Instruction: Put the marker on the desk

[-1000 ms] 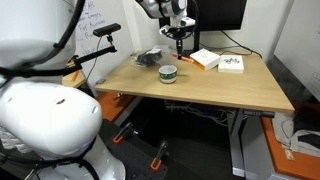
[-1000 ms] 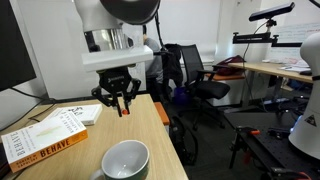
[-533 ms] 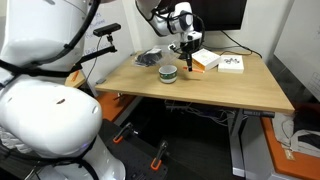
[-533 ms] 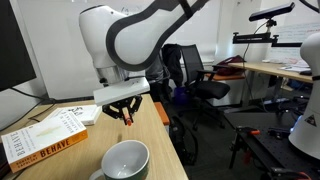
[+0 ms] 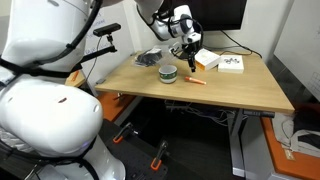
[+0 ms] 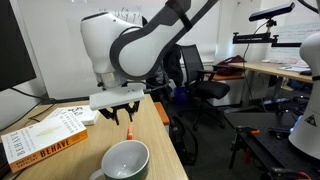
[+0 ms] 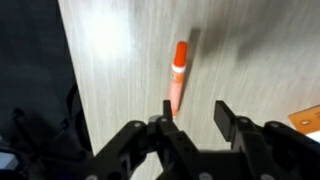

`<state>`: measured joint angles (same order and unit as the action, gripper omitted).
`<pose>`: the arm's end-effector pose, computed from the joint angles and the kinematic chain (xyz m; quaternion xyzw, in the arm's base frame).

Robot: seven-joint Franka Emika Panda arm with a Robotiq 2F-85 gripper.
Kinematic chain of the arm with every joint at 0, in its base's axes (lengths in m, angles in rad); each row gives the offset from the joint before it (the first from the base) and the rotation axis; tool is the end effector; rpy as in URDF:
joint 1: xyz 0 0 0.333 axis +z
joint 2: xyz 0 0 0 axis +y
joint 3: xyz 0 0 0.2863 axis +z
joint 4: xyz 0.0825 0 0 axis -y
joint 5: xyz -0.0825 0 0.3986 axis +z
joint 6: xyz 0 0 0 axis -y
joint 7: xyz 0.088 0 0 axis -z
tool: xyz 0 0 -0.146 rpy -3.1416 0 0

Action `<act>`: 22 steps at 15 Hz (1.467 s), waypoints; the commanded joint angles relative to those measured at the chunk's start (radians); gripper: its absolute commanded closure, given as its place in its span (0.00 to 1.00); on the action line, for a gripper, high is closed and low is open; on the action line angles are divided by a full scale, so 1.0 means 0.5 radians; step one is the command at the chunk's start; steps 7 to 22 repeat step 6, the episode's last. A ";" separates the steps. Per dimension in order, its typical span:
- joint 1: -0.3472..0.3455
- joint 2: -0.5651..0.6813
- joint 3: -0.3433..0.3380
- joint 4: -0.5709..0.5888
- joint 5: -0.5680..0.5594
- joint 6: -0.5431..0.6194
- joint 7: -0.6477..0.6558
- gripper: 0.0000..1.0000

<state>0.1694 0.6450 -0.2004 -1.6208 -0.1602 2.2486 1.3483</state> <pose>0.6847 -0.0218 0.1822 0.8081 -0.5762 0.0712 0.0991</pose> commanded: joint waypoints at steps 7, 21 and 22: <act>0.058 -0.675 0.140 -0.395 -0.012 -0.174 0.071 0.00; 0.058 -0.675 0.140 -0.395 -0.012 -0.174 0.071 0.00; 0.058 -0.675 0.140 -0.395 -0.012 -0.174 0.071 0.00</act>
